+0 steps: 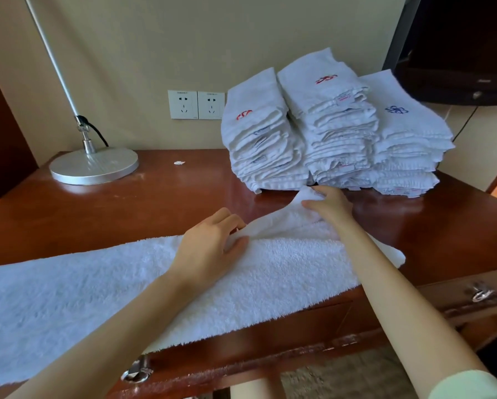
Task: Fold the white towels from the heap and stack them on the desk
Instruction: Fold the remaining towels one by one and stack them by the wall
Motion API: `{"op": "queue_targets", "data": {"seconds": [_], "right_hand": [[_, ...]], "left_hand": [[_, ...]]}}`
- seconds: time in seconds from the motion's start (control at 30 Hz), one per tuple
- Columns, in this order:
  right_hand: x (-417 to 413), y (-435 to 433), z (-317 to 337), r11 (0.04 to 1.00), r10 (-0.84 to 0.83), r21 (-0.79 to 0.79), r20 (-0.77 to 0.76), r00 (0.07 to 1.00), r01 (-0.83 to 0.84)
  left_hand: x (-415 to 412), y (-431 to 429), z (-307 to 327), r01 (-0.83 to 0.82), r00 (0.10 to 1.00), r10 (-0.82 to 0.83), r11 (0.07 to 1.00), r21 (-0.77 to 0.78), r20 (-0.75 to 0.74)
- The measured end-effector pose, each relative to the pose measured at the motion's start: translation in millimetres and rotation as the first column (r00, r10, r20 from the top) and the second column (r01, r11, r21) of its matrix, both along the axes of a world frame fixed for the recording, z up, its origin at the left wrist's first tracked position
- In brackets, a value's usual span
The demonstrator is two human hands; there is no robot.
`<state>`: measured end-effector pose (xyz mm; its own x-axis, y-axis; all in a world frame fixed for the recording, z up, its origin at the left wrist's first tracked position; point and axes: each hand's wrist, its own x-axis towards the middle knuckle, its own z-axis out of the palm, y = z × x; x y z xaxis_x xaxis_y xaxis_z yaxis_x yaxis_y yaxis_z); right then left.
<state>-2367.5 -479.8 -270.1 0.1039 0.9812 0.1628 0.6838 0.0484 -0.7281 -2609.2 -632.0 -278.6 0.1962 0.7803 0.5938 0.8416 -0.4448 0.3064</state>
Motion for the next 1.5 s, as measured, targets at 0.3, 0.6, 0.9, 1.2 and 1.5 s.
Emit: {"op": "queue_targets", "data": {"seconds": [0.3,0.6,0.9,1.2,1.5], "right_hand": [[35,-18,21,0.965,0.171,0.243,-0.309,0.935,-0.096],[120,-99,17,0.927,0.279,0.312,-0.200,0.939,-0.209],[161,-132,4,0.939,0.344,0.011,-0.029,0.939,-0.344],[124,-89,21,0.948,0.085,-0.289,-0.178,0.980,-0.135],[98,-59,19,0.953,0.113,-0.280,-0.017,0.993,-0.113]], "left_hand": [[1,-6,11,0.029,0.998,-0.027,0.999,-0.028,0.064],[12,-35,22,0.212,0.977,-0.212,0.977,-0.032,0.004],[13,-48,2,0.329,0.925,-0.358,0.922,-0.206,-0.127],[15,-46,7,0.322,0.931,-0.350,0.923,-0.212,-0.108],[21,-45,5,0.320,0.921,-0.360,0.918,-0.235,-0.151]]}}
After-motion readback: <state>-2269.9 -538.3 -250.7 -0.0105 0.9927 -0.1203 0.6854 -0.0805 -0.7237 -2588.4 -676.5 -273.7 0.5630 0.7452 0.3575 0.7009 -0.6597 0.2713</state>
